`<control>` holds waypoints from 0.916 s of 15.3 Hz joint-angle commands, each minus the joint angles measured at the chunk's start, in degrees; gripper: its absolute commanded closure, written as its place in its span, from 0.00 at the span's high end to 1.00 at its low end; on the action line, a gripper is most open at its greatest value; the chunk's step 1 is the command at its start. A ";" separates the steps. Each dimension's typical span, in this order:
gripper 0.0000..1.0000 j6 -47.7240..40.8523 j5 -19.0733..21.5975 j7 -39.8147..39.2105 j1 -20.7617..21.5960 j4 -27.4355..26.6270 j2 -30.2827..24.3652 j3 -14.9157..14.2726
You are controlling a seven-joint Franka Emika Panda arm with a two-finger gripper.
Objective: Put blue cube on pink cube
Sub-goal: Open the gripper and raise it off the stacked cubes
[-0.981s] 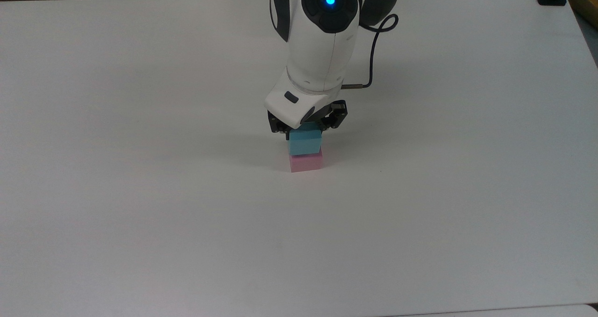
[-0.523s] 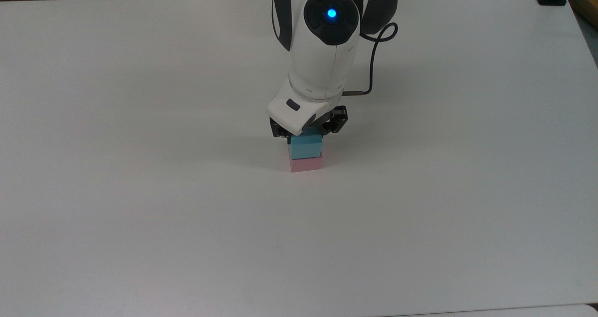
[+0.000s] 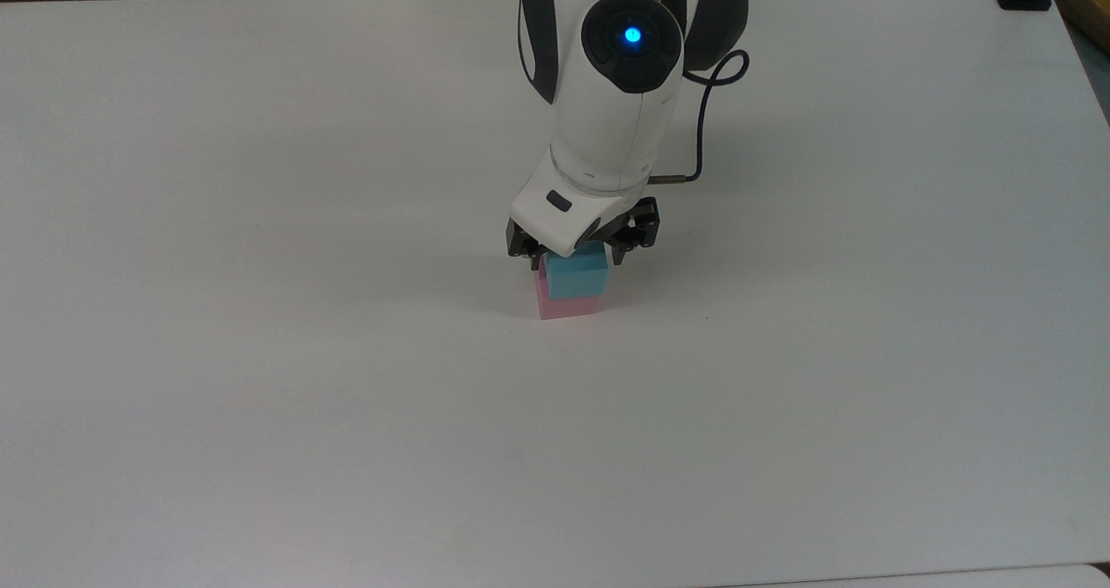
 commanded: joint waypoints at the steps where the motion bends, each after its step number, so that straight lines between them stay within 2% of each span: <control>1: 1.00 -0.09 -0.23 0.79 0.37 0.97 -0.37 -0.56; 9: 1.00 -8.16 -0.06 0.27 0.02 1.14 -8.80 -0.82; 11: 1.00 -12.46 0.03 0.35 -0.16 1.14 -12.92 -1.17; 14: 1.00 -19.23 0.03 0.01 -3.22 1.06 -19.78 -1.26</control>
